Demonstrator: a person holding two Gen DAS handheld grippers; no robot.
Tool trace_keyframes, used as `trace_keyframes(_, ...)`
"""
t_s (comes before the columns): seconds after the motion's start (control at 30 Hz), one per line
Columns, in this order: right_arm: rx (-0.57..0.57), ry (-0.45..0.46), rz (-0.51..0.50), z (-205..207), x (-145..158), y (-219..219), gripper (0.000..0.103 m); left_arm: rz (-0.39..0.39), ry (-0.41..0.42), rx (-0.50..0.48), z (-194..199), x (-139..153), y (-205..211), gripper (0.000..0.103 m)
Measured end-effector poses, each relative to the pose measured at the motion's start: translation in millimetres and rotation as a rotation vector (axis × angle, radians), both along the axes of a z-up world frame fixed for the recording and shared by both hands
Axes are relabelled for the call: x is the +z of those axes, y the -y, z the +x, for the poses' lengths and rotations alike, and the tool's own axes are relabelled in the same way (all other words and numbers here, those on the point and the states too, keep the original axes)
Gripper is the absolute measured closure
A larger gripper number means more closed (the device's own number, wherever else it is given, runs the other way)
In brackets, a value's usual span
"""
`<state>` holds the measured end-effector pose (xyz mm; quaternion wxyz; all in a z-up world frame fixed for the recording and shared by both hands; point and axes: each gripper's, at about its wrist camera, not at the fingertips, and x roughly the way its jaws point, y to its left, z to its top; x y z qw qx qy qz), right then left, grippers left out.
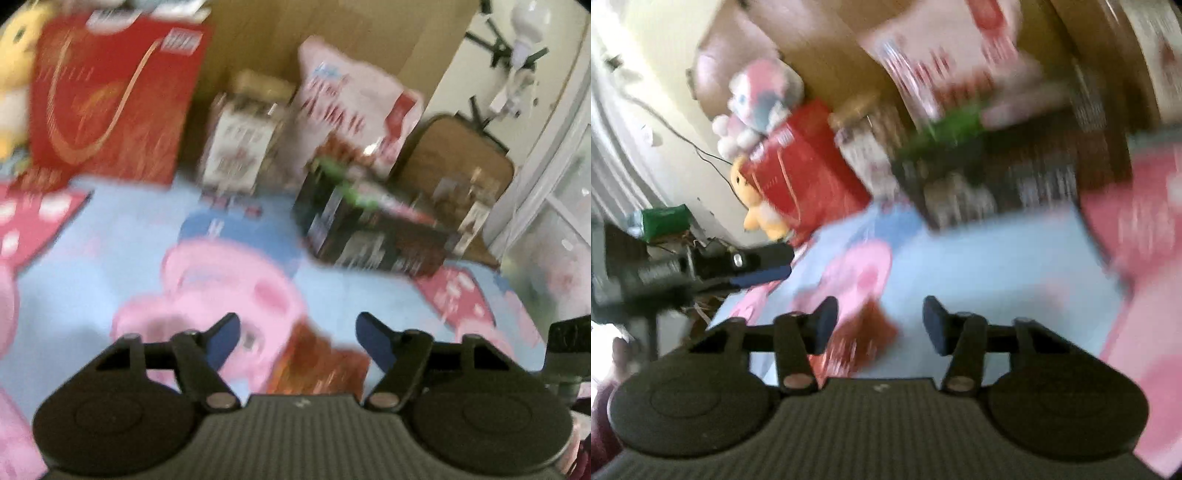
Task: Organize snacks
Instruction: 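Move the left tool to the red jerky bag and grasp it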
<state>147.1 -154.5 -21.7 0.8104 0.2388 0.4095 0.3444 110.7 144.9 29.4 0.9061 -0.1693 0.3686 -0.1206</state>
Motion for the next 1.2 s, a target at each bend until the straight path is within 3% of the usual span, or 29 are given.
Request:
trace_keyframes(0.23,-0.002,-0.034,-0.020,-13.7,-3.9,-22.8,0.056,-0.085,-0.044,-0.001,-7.1,-26.6,-7.2,0.038)
trace_keyframes(0.4,-0.022,-0.005,-0.027,-11.8,-7.7,-39.0,0.056,-0.085,-0.013,0.014,-12.9,-31.2,-2.7,0.038)
trace_keyframes(0.53,-0.014,-0.020,-0.071,-12.7,-11.1,-50.3,0.091,-0.057,-0.003,0.016,-18.4,-29.8,6.3,0.038)
trace_keyframes(0.77,-0.066,0.015,-0.065,-38.6,-4.0,-14.5,0.093,-0.110,-0.011,-0.075,-28.3,-29.7,39.6,0.038)
trace_keyframes(1.07,-0.216,0.129,-0.138,-79.2,8.3,54.5,0.092,-0.034,-0.014,-0.303,-28.4,-28.7,142.0,0.038)
trace_keyframes(1.2,-0.259,0.176,-0.183,-89.5,8.7,76.1,0.092,-0.015,-0.026,-0.355,-22.4,-27.3,167.2,0.037)
